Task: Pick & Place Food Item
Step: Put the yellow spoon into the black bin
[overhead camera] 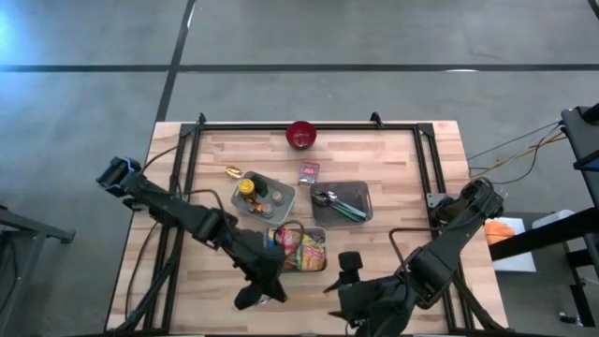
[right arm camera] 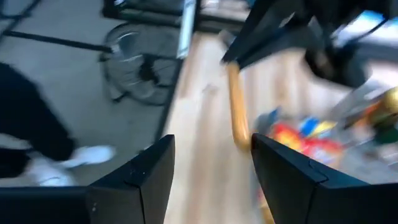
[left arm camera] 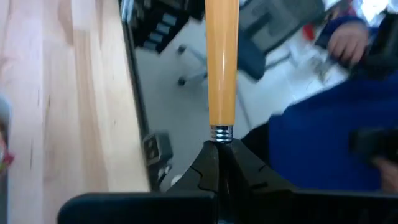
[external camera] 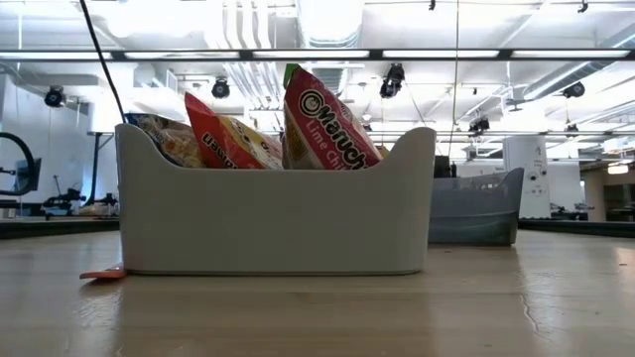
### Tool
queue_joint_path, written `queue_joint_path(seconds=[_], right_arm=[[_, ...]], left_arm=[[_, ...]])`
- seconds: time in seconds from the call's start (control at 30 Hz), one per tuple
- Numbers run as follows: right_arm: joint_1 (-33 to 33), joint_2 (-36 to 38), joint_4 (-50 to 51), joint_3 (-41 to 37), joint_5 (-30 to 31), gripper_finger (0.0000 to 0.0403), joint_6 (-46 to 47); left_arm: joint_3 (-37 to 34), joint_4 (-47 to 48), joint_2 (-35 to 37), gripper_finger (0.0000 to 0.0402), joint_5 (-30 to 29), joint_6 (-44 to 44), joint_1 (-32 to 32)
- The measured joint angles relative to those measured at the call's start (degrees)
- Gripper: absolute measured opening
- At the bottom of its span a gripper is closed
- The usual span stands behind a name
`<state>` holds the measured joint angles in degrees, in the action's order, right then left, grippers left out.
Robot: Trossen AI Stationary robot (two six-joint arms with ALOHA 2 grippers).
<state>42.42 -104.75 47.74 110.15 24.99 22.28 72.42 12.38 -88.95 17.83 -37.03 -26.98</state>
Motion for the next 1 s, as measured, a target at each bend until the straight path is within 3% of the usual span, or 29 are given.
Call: queue_joint_path(seconds=[0.17,0.23,1.0], right_arm=[[-0.1,0.0,0.0,1.9,8.8,0.0208,-6.8],[-0.1,0.0,0.0,2.5,9.7,0.0208,-7.7],[-1.3,-2.0,0.3,3.0,4.5,0.0208,-0.2]], left_arm=[[0.0,-2.3,0.3,0.0001,1.5,-0.9,0.9],[0.0,-2.3,0.3,0.0006,1.8,-0.9,1.0],[0.0,-1.1,0.3,0.0001,1.3,-5.3,4.3]])
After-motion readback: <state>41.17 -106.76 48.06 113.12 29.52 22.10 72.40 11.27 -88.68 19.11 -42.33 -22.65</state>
